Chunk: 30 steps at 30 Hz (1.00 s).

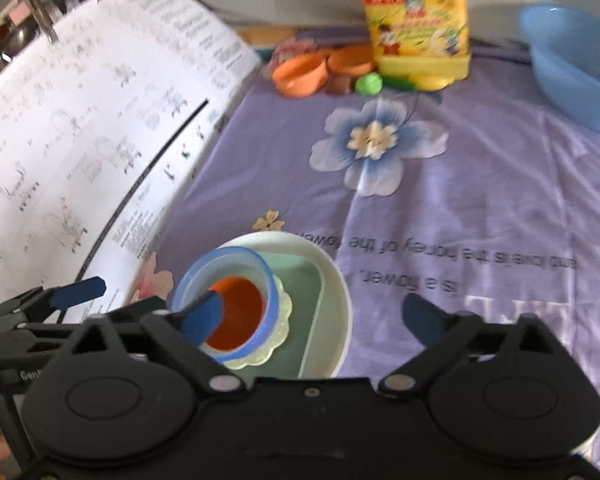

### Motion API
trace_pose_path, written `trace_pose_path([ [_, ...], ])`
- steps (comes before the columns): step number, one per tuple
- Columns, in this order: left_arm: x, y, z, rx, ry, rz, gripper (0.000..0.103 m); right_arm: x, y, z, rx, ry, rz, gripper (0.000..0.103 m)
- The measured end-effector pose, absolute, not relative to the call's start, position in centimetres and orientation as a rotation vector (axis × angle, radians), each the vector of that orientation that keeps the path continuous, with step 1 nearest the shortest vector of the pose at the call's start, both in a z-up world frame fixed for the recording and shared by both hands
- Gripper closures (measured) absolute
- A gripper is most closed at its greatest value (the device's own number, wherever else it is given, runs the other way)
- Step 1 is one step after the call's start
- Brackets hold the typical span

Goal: Organize plates and bowls

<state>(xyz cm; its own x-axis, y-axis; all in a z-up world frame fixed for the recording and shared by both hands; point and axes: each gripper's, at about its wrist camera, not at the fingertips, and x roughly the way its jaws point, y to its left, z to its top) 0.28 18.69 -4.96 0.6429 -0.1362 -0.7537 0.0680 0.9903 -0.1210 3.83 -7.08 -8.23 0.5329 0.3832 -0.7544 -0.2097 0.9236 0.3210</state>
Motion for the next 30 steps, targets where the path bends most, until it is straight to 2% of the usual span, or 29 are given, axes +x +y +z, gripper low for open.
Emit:
trace_pose_path([
  [12, -5.2, 16.9, -1.9, -0.054, 0.71, -0.143, 0.0, -2.8, -10.9, -6.3, 0.185, 0.809, 0.309, 0.0],
  [30, -10.2, 15.8, -4.7, 0.035, 0.737, -0.088, 0.0, -9.9, -10.4, -7.2, 0.039, 0.731, 0.331, 0.0],
])
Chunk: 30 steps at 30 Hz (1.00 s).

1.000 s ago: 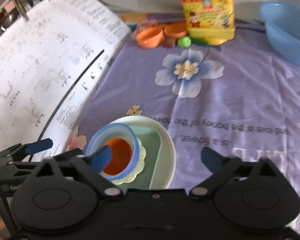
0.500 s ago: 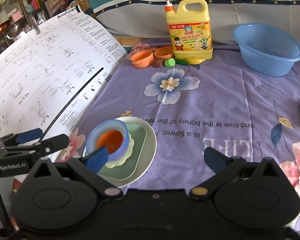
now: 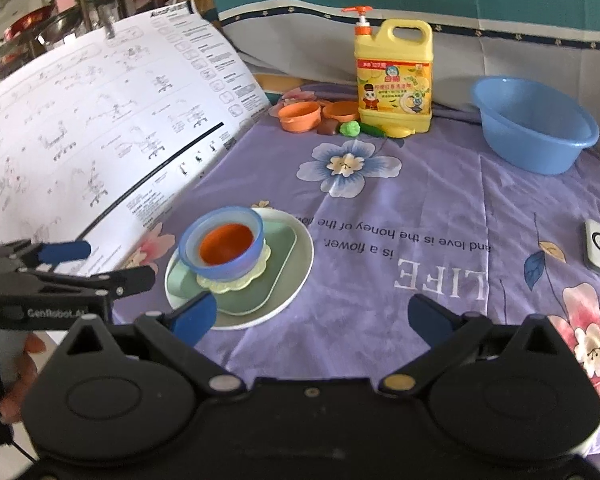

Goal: Organize plates and bowls

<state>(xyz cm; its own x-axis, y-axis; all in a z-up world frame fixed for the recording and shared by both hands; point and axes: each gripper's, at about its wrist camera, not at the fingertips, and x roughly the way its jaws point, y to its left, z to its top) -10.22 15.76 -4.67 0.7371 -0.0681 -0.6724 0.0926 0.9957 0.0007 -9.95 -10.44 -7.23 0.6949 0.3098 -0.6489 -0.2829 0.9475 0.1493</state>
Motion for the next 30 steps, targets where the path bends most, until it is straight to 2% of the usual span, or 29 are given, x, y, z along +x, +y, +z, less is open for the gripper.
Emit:
trace_pose_path([
  [30, -9.2, 17.1, -7.9, 0.033, 0.82, -0.056, 0.0, -9.4, -7.9, -10.4, -0.05, 0.817, 0.305, 0.0],
])
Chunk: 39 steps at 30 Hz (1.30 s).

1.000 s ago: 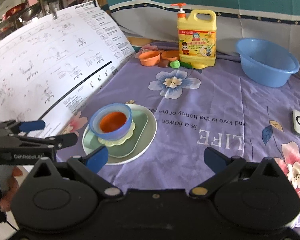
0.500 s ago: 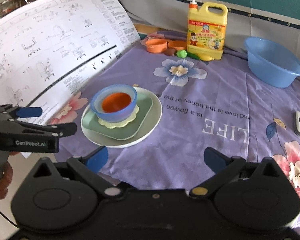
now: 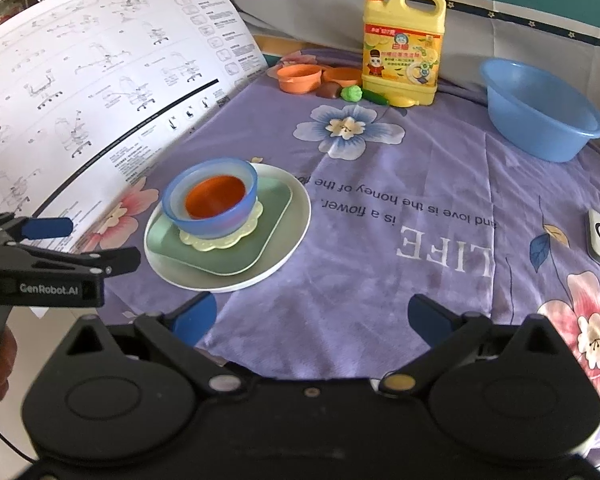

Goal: Organize plates and bowls

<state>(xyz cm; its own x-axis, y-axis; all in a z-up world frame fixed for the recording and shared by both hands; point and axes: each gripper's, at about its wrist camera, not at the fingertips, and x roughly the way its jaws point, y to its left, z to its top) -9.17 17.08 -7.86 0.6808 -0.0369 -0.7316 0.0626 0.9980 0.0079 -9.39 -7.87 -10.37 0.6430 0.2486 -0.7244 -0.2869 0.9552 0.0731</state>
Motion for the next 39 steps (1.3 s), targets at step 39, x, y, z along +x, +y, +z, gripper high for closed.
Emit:
trace_pose_path([
  [39, -8.54, 16.88, -8.05, 0.043, 0.829, -0.077, 0.0, -8.97, -7.65, -10.56, -0.068, 0.835, 0.305, 0.0],
])
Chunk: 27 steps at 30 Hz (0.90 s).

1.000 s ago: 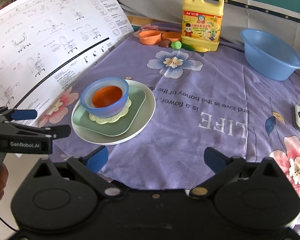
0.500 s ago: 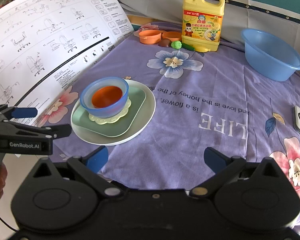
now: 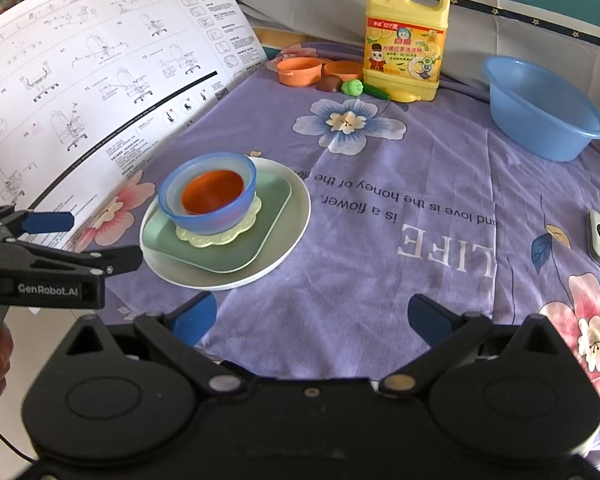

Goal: Organize plates and bowls

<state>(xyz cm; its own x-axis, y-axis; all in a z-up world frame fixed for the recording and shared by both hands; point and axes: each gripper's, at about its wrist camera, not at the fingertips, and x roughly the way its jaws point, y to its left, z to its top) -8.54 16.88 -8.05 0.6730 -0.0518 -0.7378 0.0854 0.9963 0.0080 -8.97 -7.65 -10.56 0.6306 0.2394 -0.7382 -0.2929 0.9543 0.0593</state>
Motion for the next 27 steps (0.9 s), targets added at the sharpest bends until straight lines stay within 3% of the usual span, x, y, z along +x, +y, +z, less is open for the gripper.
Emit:
trace_pose_path([
  [27, -8.66, 16.6, -8.4, 0.077, 0.837, -0.077, 0.0, -8.89, -7.77, -10.82, -0.072, 0.839, 0.305, 0.0],
])
